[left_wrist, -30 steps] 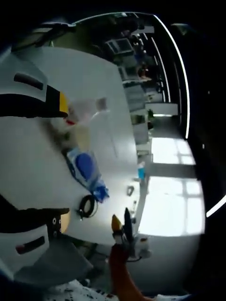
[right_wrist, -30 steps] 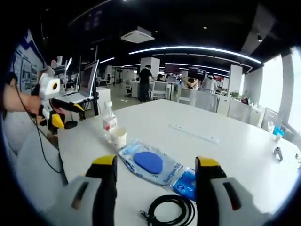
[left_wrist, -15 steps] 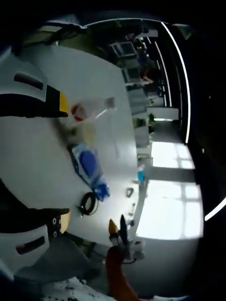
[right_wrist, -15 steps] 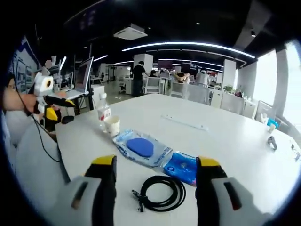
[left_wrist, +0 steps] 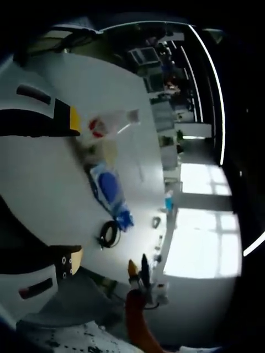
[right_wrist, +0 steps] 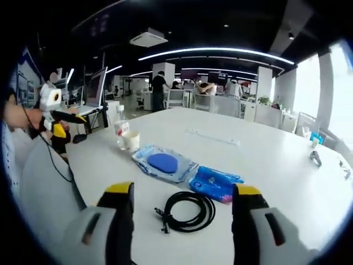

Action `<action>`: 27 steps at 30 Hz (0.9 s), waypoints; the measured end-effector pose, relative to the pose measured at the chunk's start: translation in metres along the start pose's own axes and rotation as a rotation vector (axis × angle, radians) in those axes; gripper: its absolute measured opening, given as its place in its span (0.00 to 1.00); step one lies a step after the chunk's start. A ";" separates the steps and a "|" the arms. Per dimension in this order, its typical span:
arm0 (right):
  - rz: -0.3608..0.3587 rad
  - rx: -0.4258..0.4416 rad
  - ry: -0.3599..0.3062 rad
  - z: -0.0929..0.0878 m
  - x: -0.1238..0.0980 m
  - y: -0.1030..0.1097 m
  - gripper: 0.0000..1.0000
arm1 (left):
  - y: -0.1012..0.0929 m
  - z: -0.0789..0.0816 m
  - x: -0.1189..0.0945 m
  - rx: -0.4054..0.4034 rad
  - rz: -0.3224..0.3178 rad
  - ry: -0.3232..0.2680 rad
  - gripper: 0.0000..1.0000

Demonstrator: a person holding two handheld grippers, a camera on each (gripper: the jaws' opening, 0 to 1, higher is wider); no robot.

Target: Arrange the tabletop items into an orderly group along one side of the table until the central work area is clear of visible clutter.

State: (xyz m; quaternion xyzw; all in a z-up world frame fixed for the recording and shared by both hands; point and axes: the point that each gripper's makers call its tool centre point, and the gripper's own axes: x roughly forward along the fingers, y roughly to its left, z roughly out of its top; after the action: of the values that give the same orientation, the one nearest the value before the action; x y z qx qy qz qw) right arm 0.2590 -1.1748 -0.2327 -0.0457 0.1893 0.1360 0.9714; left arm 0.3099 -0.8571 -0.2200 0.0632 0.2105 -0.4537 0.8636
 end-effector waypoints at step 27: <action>-0.021 0.117 0.101 -0.066 -0.014 0.010 0.88 | -0.005 -0.042 -0.007 -0.035 0.002 0.085 0.87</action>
State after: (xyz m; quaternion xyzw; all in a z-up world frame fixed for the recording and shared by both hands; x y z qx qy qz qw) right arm 0.2203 -1.1781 -0.2890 0.0022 0.2454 0.1120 0.9629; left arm 0.2894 -0.8423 -0.2543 0.0677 0.2549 -0.4459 0.8554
